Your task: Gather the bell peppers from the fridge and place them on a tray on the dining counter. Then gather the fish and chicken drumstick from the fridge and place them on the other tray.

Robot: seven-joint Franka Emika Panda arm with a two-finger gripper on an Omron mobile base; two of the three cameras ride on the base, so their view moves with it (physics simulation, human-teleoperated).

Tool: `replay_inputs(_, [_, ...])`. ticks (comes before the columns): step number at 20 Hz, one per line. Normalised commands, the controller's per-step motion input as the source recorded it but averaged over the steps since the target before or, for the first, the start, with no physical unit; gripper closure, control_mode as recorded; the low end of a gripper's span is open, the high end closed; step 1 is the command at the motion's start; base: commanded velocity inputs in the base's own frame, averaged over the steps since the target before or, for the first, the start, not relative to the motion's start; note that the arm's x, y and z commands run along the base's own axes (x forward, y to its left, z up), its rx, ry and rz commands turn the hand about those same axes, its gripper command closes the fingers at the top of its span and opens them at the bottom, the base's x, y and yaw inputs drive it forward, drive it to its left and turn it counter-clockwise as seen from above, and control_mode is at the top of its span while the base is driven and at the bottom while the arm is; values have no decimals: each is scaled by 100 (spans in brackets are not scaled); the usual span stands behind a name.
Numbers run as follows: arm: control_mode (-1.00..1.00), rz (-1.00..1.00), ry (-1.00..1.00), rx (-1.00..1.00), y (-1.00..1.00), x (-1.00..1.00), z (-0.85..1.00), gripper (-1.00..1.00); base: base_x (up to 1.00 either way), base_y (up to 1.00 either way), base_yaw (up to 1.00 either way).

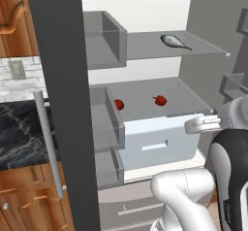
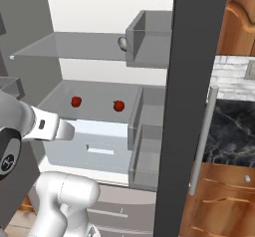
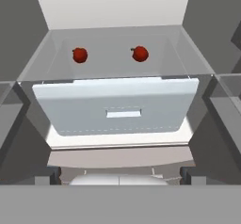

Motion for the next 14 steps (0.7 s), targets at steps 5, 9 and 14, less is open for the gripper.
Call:
replay_inputs(5, [100,0,0,0,0,0,0,-100,80,18,0])
replay_inputs(9, [100,0,0,0,0,0,0,-100,42,13,-1])
replay_inputs(14, [-100,-2,-18,-10,-9,-42,45,-100,0,0,-1])
